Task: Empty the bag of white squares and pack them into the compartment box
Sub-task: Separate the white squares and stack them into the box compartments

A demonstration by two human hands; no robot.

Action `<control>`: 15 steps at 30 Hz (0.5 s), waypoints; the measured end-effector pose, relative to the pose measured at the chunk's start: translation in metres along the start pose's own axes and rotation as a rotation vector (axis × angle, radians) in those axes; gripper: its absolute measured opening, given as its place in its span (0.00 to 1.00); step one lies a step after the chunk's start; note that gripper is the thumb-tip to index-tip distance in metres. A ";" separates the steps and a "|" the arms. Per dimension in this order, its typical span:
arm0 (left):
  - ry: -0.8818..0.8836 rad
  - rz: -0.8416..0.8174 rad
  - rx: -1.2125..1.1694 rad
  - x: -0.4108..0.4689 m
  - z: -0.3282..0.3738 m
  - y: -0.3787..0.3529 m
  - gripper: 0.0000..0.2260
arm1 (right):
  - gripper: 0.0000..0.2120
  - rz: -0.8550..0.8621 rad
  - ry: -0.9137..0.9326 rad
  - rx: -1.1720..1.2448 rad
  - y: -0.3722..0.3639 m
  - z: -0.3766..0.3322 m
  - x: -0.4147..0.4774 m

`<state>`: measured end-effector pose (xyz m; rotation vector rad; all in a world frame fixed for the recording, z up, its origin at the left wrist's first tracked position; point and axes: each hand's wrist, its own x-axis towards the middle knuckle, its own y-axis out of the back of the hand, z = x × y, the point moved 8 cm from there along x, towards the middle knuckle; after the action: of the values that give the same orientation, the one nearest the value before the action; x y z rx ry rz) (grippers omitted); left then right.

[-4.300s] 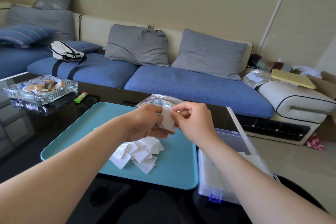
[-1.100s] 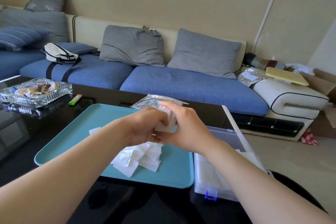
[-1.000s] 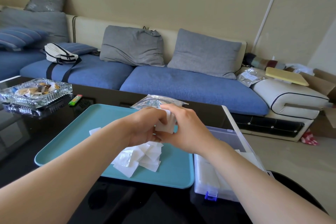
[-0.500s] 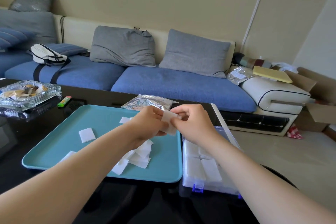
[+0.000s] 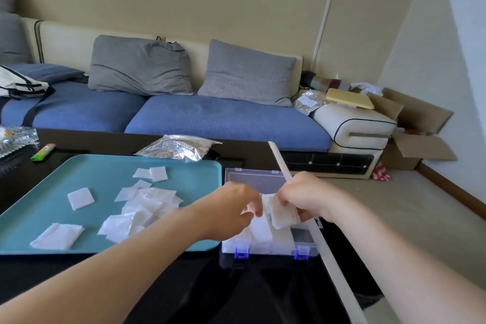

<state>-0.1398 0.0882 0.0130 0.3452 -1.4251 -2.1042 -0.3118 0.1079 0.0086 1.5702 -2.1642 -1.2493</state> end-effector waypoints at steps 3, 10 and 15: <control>-0.034 -0.098 0.101 0.006 0.011 -0.019 0.19 | 0.12 -0.037 0.010 -0.029 0.003 0.009 -0.008; -0.189 -0.099 0.543 0.005 0.028 -0.033 0.35 | 0.11 -0.069 0.117 -0.085 -0.004 0.013 -0.014; -0.194 -0.070 0.515 0.007 0.027 -0.033 0.34 | 0.11 -0.105 0.139 -0.166 -0.006 0.013 -0.014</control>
<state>-0.1692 0.1135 -0.0053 0.3979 -2.0978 -1.8351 -0.3091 0.1261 0.0006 1.6659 -1.8667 -1.2724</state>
